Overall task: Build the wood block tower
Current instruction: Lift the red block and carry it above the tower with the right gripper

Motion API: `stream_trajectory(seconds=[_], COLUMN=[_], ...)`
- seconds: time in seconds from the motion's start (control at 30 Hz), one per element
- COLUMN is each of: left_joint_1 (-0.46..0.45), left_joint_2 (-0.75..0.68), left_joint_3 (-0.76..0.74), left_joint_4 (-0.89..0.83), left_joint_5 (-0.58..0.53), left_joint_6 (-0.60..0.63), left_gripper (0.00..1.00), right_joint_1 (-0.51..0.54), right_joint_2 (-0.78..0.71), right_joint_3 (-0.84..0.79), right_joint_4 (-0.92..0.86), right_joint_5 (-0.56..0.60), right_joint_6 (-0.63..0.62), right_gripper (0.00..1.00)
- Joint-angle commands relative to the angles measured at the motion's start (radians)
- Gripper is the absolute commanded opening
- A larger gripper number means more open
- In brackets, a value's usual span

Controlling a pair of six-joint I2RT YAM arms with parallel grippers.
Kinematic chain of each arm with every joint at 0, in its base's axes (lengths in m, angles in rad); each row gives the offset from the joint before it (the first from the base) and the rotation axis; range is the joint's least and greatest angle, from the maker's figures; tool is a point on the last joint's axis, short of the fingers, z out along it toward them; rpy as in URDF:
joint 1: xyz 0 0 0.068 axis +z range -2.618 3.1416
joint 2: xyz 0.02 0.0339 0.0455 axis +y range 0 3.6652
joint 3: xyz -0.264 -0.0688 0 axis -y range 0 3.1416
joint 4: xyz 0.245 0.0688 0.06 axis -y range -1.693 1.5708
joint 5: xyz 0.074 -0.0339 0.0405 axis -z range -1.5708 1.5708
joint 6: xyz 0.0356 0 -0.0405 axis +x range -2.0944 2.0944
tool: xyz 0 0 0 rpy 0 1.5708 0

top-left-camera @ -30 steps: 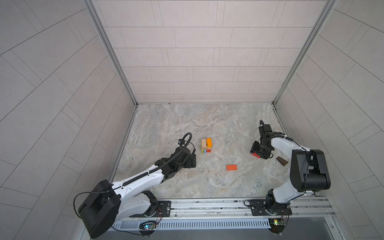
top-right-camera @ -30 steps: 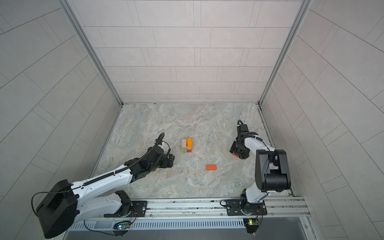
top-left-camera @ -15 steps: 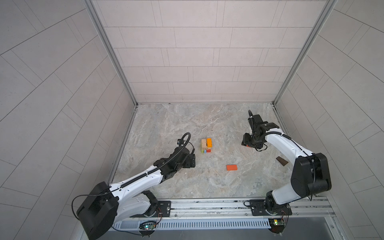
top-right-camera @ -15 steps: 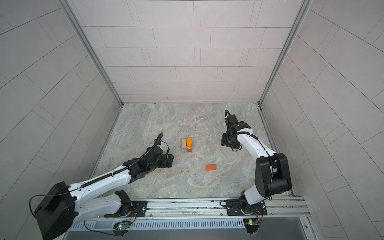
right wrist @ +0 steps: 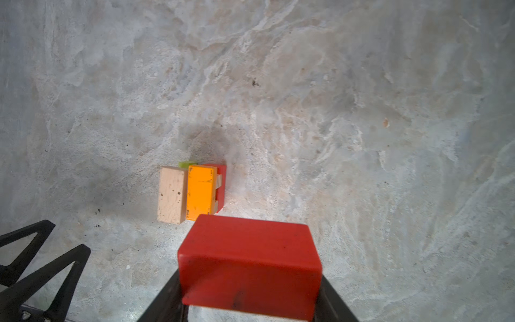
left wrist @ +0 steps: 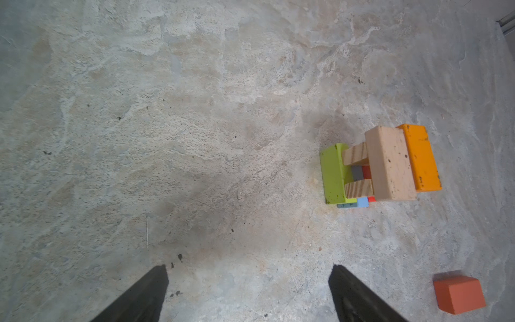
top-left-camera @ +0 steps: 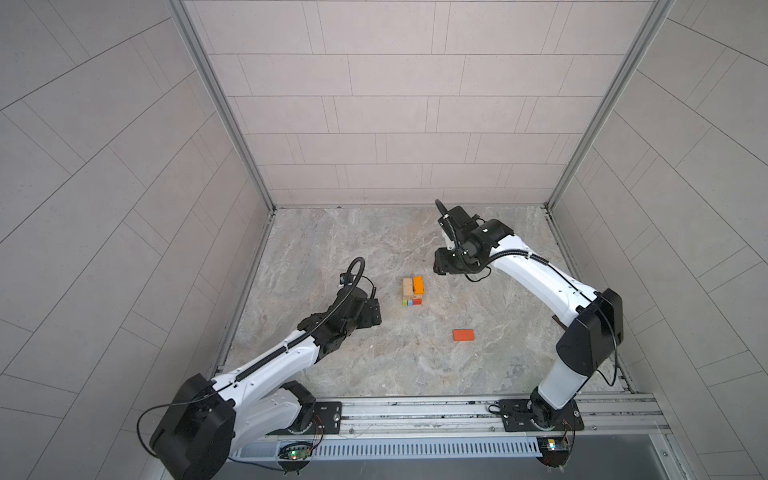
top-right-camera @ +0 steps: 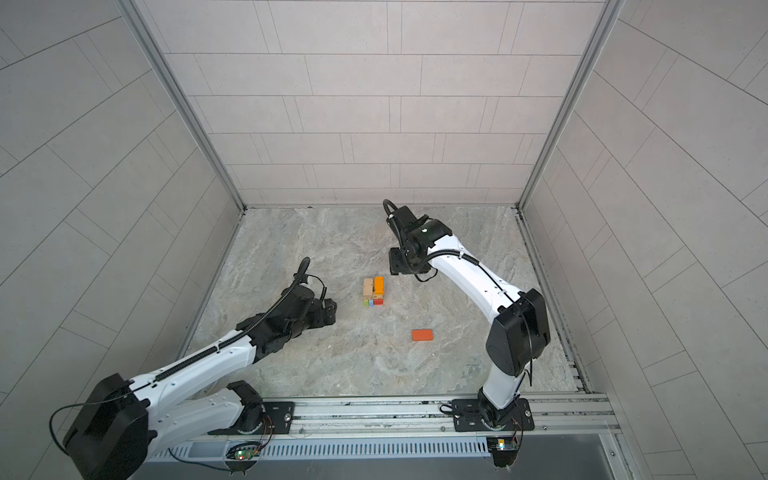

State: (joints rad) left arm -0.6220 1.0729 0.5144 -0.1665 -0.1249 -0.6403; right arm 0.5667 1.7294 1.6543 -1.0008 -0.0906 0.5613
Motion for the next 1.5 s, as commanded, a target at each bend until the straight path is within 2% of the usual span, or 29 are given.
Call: stream_trajectory(seconds=[0.0, 0.27, 0.77, 1.47], left_joint_1=[0.005, 0.005, 0.018, 0.018], left_joint_2=[-0.009, 0.004, 0.026, 0.027], left_joint_3=[-0.034, -0.094, -0.106, -0.108], left_joint_4=[0.015, 0.077, 0.116, 0.123], left_joint_5=[-0.017, -0.044, 0.001, 0.019], left_joint_6=[-0.013, -0.006, -0.004, -0.010], left_gripper=[0.97, 0.97, 0.97, 0.97], right_joint_1=[0.038, 0.104, 0.145, 0.150], right_joint_2=[0.042, 0.137, 0.260, 0.285], right_joint_3=[0.048, 0.086, 0.170, 0.150], right_joint_4=[-0.046, -0.028, -0.008, -0.019], right_joint_5=[0.019, 0.009, -0.022, 0.000], right_joint_6=[0.047, 0.075, 0.112, 0.103], right_gripper=[0.37, 0.36, 0.34, 0.34])
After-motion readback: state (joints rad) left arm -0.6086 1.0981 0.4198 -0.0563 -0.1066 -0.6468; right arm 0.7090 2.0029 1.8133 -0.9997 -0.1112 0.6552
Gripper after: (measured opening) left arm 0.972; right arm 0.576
